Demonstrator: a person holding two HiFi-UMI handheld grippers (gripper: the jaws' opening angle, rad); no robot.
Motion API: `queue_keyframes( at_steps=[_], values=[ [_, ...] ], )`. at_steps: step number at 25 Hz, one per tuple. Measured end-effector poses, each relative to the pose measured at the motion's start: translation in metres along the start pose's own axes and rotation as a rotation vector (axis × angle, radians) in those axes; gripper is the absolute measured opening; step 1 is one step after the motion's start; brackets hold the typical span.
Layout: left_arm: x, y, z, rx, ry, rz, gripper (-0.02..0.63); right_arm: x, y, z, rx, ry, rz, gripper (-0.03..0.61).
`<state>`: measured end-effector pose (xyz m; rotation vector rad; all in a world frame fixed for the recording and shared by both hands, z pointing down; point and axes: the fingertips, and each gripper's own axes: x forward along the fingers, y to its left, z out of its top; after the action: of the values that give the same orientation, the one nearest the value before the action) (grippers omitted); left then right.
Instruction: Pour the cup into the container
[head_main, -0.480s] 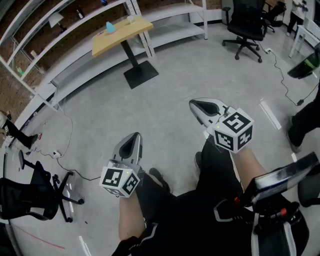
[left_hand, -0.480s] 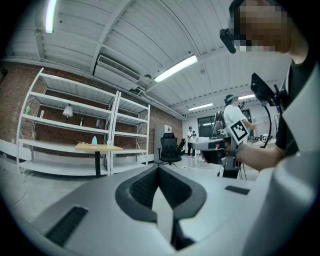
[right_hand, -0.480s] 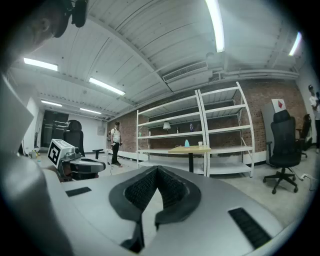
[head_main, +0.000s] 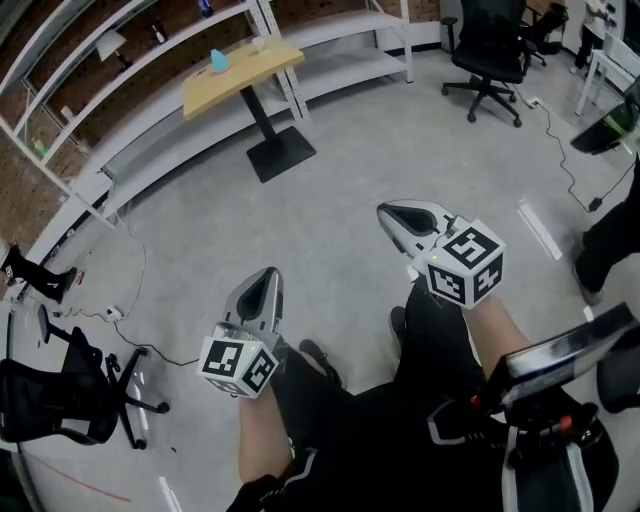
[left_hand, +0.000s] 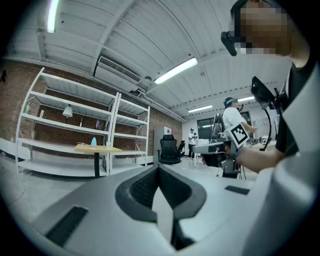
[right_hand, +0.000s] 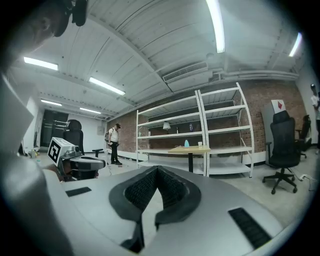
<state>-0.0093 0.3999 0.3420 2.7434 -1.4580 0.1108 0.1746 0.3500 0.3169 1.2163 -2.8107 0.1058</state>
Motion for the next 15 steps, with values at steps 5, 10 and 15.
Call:
queue_keyframes(
  at_steps=[5,10,15],
  values=[
    [-0.0026,0.0028,0.0015,0.000,-0.003,0.003,-0.008,0.0009,0.0017,0.0018,-0.005,-0.002,0.002,0.002],
    [-0.0053,0.0053,0.0026,-0.001,-0.003,0.005,-0.008,-0.0001,0.0011,0.0063,0.024,-0.022,-0.002,0.002],
    [-0.0057,0.0029,0.0035,0.006,-0.003,-0.004,-0.006,0.0009,0.0053,0.0070,0.014,-0.024,0.007,0.002]
  ],
)
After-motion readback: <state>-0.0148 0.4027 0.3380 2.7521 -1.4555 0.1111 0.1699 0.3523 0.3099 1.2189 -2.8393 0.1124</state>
